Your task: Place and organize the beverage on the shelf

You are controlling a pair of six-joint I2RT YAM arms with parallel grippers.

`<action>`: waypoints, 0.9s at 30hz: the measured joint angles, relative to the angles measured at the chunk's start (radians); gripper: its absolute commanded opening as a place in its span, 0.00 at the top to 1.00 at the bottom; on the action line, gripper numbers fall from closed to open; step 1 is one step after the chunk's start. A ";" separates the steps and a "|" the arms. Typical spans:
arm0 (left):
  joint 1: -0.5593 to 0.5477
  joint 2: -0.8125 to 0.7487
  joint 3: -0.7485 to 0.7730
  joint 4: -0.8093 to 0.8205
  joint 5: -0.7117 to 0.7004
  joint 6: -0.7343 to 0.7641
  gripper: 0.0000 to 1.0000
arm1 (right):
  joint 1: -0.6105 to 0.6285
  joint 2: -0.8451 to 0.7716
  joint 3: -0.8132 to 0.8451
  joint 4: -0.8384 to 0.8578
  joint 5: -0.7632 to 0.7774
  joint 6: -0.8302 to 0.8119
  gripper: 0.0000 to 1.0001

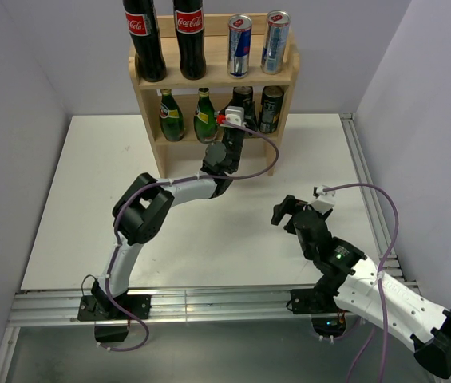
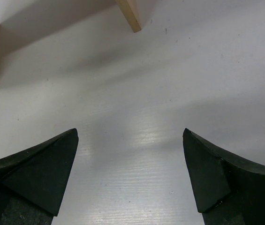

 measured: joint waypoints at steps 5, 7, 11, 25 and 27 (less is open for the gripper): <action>0.000 0.002 0.000 0.005 0.000 -0.008 1.00 | 0.000 0.000 -0.002 0.002 -0.002 0.000 0.00; 0.000 0.002 0.000 0.005 0.000 -0.014 0.96 | 0.000 0.000 -0.002 0.002 -0.002 0.000 0.01; 0.000 0.002 -0.002 0.007 0.000 -0.022 0.79 | 0.000 0.000 -0.002 0.002 -0.002 0.000 0.00; -0.005 0.002 -0.011 0.042 0.005 -0.019 0.02 | 0.000 0.000 -0.003 0.002 -0.002 0.000 0.00; -0.003 0.002 -0.011 0.048 0.004 -0.019 0.02 | 0.000 -0.001 -0.003 0.003 -0.002 0.000 0.01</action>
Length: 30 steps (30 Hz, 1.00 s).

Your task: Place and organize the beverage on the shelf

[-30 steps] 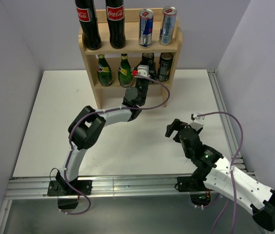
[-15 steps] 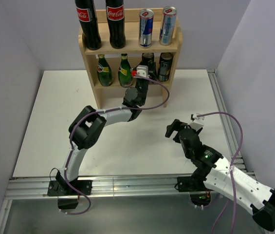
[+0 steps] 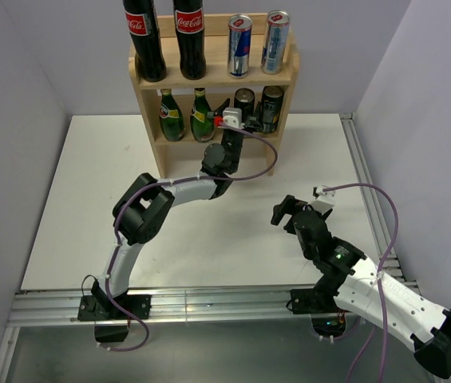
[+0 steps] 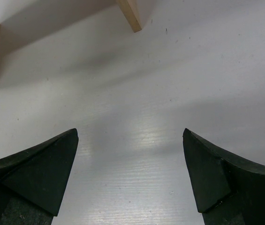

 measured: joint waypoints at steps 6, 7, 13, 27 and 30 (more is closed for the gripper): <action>0.002 0.000 0.000 0.004 0.004 0.000 0.01 | 0.000 -0.003 -0.004 0.000 0.000 0.000 0.00; 0.002 0.000 0.000 0.005 0.004 0.000 0.01 | 0.000 -0.003 -0.004 0.000 0.000 0.000 0.00; 0.002 0.000 0.000 0.007 0.005 -0.002 0.01 | 0.000 -0.005 -0.004 0.000 0.000 0.000 0.00; -0.011 -0.004 -0.027 0.017 -0.006 0.019 0.01 | 0.000 -0.020 -0.006 0.001 0.001 0.000 0.00; -0.018 -0.010 -0.037 0.018 -0.017 0.032 0.01 | 0.000 -0.024 -0.013 0.004 0.001 0.000 0.01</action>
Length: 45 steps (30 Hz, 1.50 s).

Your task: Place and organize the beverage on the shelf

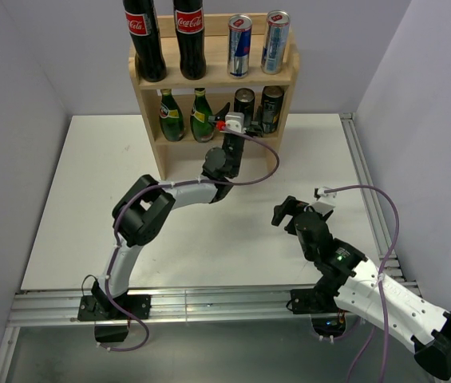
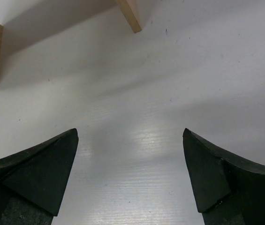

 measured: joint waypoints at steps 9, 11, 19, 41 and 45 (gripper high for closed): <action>-0.041 -0.043 -0.048 -0.002 -0.008 0.031 0.01 | 0.000 -0.010 -0.006 0.004 0.000 0.000 0.01; -0.051 -0.052 -0.058 0.000 -0.013 0.043 0.01 | 0.000 -0.014 -0.006 0.004 0.000 0.000 0.01; -0.075 -0.093 -0.128 0.002 -0.035 0.095 0.01 | 0.000 -0.031 -0.016 0.007 0.000 0.000 0.01; -0.166 -0.323 -0.439 0.001 -0.155 0.279 0.01 | 0.003 -0.069 -0.025 0.011 -0.010 -0.009 0.06; -0.232 -0.472 -0.603 -0.005 -0.217 0.330 0.01 | 0.009 -0.101 0.019 -0.029 -0.032 -0.032 0.00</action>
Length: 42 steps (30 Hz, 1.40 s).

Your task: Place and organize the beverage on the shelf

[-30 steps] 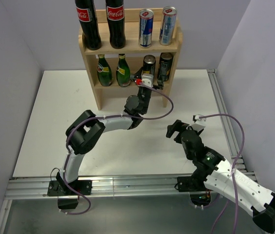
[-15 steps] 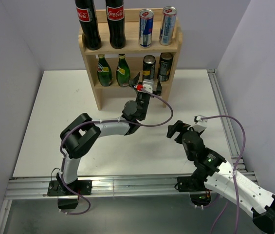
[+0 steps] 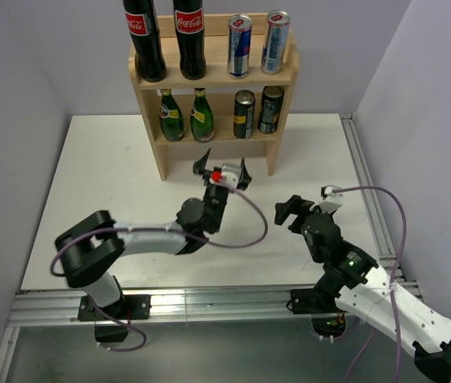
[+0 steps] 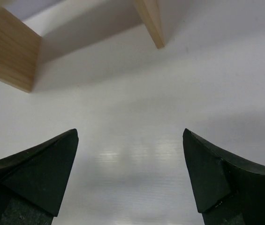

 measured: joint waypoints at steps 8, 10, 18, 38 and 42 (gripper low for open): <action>-0.196 -0.510 -0.121 -0.390 -0.227 -0.175 0.05 | 0.006 -0.006 0.434 -0.025 -0.138 -0.164 0.00; -0.198 -0.645 -0.021 -0.665 -0.253 -0.323 0.01 | 0.006 0.021 0.571 -0.018 -0.174 -0.207 0.00; -0.200 -0.893 0.290 -1.397 -0.351 -0.737 0.01 | 0.006 0.068 0.746 -0.003 -0.240 -0.305 0.00; -0.201 -0.818 0.356 -1.912 -0.345 -0.974 0.01 | 0.006 0.086 0.751 -0.089 -0.229 -0.319 0.00; -0.201 -0.815 0.356 -1.912 -0.342 -0.974 0.01 | 0.006 0.086 0.751 -0.090 -0.222 -0.322 0.00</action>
